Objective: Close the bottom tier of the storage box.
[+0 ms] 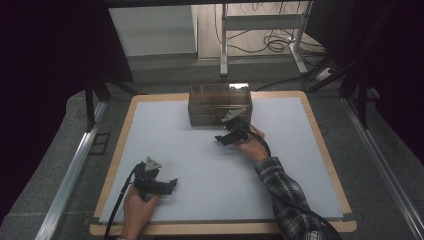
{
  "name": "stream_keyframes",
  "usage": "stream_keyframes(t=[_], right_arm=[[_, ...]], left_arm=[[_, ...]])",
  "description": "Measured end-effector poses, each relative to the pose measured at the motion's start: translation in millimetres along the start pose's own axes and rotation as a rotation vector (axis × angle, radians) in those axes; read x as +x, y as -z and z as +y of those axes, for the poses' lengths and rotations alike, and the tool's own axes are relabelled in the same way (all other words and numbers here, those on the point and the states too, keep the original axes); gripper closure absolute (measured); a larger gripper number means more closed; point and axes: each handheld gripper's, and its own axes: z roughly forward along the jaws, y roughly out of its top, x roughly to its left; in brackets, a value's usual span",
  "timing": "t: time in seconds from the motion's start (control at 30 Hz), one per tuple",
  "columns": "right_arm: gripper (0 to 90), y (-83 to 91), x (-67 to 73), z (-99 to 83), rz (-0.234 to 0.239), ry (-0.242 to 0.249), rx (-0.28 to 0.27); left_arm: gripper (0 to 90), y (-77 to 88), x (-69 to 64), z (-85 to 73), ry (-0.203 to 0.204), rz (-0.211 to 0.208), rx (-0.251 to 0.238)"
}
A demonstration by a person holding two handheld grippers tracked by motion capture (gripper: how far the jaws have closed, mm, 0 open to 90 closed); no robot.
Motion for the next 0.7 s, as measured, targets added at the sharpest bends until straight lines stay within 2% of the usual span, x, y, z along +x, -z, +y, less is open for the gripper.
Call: stream_keyframes(t=[0.37,0.7], right_arm=[[20.6,9.0,1.4,-0.1,-0.010,0.007,-0.006],[19.7,14.7,7.5,-0.8,-0.003,0.041,0.002]], left_arm=[[0.0,0.0,0.0,0.0,0.001,-0.001,-0.001],[0.0,0.0,-0.1,0.0,0.001,0.000,0.000]])
